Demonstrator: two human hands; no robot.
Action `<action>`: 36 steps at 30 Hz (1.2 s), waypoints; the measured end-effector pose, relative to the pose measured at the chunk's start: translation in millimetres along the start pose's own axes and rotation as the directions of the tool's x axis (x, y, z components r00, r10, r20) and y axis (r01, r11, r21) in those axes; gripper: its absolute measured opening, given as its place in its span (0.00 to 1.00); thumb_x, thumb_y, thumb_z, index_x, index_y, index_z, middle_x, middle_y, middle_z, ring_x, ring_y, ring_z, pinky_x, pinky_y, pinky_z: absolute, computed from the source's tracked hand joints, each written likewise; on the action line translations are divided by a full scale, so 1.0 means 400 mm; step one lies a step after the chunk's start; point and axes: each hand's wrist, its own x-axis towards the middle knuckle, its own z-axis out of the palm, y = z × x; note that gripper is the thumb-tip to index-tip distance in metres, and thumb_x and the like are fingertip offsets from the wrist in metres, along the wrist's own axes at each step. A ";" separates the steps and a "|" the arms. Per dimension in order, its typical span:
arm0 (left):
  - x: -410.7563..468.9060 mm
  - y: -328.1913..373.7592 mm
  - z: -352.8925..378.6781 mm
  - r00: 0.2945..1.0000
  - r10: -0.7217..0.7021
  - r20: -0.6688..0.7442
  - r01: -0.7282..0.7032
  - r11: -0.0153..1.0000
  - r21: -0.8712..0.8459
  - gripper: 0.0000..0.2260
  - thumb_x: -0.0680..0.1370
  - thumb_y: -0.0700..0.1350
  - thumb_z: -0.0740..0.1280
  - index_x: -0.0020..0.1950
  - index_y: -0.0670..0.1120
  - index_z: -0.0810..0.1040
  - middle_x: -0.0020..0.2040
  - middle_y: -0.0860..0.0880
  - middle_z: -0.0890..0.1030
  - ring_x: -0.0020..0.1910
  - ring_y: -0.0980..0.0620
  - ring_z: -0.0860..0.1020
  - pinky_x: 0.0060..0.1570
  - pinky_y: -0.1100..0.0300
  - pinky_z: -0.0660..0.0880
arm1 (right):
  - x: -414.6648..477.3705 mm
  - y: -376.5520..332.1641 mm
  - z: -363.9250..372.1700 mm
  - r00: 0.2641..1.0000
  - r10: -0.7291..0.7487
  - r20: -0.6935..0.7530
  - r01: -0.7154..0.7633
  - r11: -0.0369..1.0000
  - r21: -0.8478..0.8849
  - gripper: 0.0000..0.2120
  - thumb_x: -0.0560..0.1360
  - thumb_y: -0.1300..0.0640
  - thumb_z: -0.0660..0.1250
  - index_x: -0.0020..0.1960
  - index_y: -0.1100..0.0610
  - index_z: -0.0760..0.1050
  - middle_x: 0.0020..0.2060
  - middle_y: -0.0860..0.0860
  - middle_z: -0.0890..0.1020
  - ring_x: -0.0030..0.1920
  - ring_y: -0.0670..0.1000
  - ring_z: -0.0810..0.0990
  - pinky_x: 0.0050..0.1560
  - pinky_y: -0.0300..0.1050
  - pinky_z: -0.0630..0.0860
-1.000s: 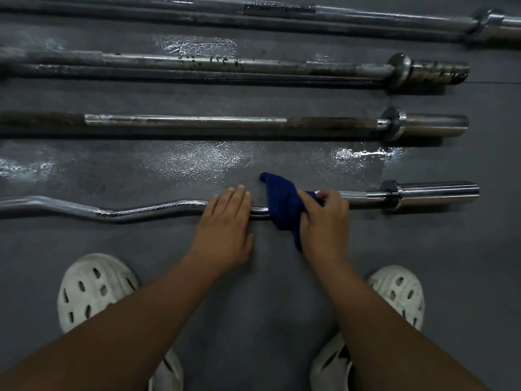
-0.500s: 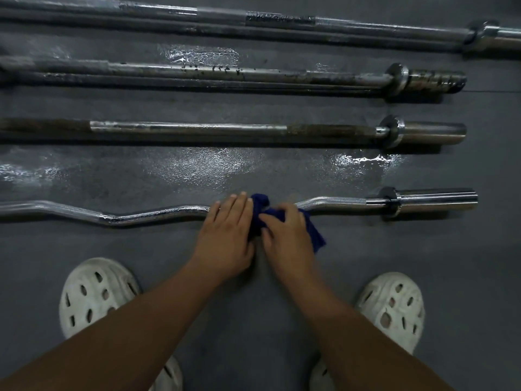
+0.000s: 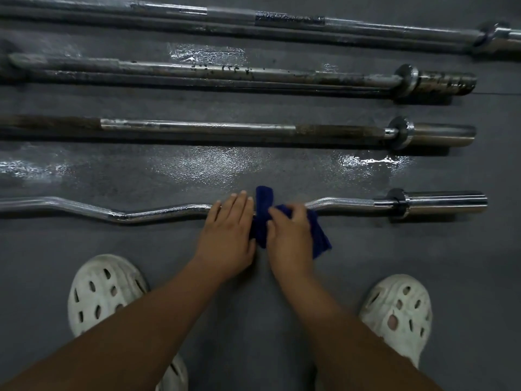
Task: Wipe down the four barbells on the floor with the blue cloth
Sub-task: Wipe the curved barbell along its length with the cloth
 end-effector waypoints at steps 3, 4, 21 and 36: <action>0.000 -0.004 -0.006 1.000 -0.006 -0.003 0.006 1.000 -0.018 0.37 0.70 0.54 0.62 0.76 0.39 0.65 0.76 0.40 0.66 0.74 0.40 0.66 0.73 0.41 0.62 | 0.006 0.008 -0.006 0.976 -0.153 0.155 0.155 0.988 -0.002 0.12 0.76 0.56 0.66 0.59 0.51 0.78 0.59 0.53 0.74 0.54 0.54 0.77 0.53 0.52 0.77; 0.001 -0.005 -0.008 1.000 -0.001 -0.004 0.001 1.000 -0.012 0.37 0.70 0.55 0.62 0.76 0.39 0.64 0.77 0.40 0.65 0.74 0.41 0.65 0.73 0.41 0.61 | 0.015 0.032 -0.022 0.989 -0.122 0.081 0.125 0.992 -0.030 0.12 0.75 0.56 0.67 0.58 0.51 0.79 0.58 0.53 0.74 0.54 0.55 0.77 0.53 0.53 0.77; -0.023 -0.036 -0.015 1.000 0.021 -0.008 -0.021 1.000 0.009 0.37 0.70 0.54 0.62 0.77 0.40 0.63 0.77 0.41 0.64 0.75 0.42 0.64 0.74 0.43 0.60 | -0.022 0.010 0.015 0.996 -0.088 -0.035 0.086 0.995 -0.055 0.12 0.75 0.59 0.65 0.58 0.54 0.80 0.55 0.55 0.72 0.51 0.55 0.75 0.53 0.44 0.74; -0.086 -0.081 -0.102 0.998 0.069 0.012 -0.069 0.997 0.027 0.36 0.78 0.53 0.61 0.81 0.44 0.48 0.82 0.45 0.50 0.80 0.45 0.50 0.76 0.47 0.49 | -0.023 -0.114 -0.052 0.961 0.278 -0.005 -0.259 0.901 0.348 0.13 0.78 0.64 0.60 0.59 0.54 0.78 0.55 0.51 0.73 0.50 0.47 0.74 0.53 0.32 0.66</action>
